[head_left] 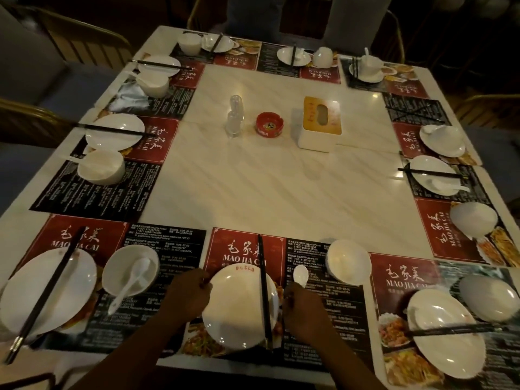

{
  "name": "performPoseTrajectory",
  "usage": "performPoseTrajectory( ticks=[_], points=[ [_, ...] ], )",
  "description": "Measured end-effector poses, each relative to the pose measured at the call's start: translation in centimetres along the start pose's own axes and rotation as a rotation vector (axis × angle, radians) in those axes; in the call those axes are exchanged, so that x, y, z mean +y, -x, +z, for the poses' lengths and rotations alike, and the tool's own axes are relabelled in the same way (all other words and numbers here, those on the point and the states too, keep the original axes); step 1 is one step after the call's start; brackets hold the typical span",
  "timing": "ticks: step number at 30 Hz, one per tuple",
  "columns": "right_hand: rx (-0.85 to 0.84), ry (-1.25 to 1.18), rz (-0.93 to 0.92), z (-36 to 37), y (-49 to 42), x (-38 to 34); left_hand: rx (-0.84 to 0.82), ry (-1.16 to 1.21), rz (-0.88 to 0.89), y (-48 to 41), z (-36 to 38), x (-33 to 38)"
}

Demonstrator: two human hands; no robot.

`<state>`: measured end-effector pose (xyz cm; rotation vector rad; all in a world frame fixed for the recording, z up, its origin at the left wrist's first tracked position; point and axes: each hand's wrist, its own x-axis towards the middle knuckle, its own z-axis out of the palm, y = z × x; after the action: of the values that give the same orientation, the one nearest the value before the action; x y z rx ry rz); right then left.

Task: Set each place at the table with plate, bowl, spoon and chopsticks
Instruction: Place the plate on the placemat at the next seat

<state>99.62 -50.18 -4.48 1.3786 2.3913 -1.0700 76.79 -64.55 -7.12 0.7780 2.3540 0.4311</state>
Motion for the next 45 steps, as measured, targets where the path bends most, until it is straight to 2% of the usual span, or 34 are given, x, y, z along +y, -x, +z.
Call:
performPoseTrajectory(
  ticks=[9, 22, 45],
  points=[
    [0.119, -0.168, 0.136, 4.8, 0.8, 0.2, -0.072, 0.086, 0.091, 0.0, 0.5, -1.3],
    [0.136, -0.206, 0.124, 5.3, 1.1, 0.0, -0.133, 0.143, 0.092, 0.1, 0.3, -2.4],
    [0.136, -0.21, 0.118, 5.4, 1.2, -0.1, -0.108, 0.172, 0.094, 0.6, -0.2, -1.9]
  ],
)
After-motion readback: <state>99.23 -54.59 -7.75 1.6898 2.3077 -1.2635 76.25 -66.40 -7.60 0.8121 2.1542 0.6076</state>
